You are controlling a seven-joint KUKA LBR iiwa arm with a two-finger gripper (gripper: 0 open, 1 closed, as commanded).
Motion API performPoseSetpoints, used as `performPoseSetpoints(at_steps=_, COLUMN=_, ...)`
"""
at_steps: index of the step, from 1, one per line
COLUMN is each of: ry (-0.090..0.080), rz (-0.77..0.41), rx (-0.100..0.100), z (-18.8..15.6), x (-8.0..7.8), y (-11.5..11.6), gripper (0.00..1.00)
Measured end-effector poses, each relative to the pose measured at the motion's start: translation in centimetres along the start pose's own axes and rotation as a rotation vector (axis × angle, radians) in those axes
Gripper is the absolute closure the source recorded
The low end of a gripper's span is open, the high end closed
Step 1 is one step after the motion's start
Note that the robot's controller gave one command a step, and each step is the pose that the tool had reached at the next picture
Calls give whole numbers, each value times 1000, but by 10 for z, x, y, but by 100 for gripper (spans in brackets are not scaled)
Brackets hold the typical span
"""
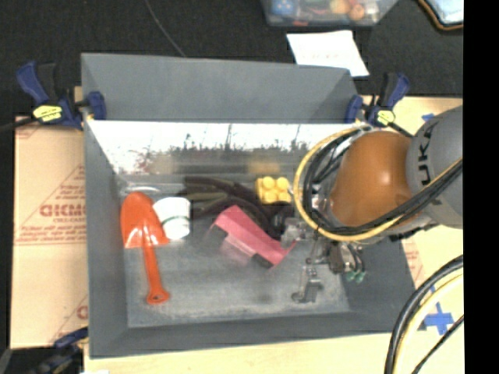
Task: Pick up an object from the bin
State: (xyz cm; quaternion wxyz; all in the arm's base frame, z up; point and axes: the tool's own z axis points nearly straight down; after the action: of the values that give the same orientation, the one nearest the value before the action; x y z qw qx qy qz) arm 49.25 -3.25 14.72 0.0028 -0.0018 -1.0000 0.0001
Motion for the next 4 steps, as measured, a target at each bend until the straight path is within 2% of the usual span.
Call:
performPoseSetpoints(at_steps=1, ry=-8, rz=-2, rx=1, z=-4, x=-2, y=0, gripper=0)
performPoseSetpoints(at_steps=2, ry=-11, rz=62, rx=0, z=76, x=-85, y=48, gripper=0)
performPoseSetpoints(at_steps=3, ry=-26, rz=188, rx=0, z=16, x=-72, y=58, gripper=0)
performPoseSetpoints(at_steps=4, ry=-14, rz=79, rx=1, z=70, x=-83, y=47, gripper=0)
